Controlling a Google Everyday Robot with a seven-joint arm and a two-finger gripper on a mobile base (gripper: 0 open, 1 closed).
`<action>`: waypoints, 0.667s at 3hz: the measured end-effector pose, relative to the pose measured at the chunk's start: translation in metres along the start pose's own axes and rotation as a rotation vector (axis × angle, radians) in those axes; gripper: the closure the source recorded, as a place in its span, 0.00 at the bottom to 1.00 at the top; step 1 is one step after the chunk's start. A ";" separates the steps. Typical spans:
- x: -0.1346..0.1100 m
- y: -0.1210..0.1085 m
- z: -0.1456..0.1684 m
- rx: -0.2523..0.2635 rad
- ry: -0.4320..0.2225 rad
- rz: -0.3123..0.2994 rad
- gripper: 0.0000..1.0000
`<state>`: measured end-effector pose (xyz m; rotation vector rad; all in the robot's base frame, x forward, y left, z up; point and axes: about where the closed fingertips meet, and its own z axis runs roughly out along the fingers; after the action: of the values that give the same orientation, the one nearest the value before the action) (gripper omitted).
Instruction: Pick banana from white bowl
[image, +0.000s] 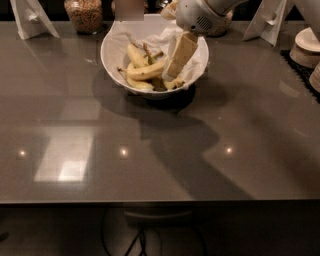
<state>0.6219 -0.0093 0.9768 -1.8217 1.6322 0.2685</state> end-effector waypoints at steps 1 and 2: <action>0.000 0.000 0.000 0.000 0.000 0.000 0.00; -0.001 -0.019 0.002 0.018 -0.033 0.011 0.00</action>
Offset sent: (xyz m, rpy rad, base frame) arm 0.0482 -0.0001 0.0180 0.0953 -0.0267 -0.0239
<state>0.6405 -0.0072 0.9822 -1.7866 1.6170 0.2865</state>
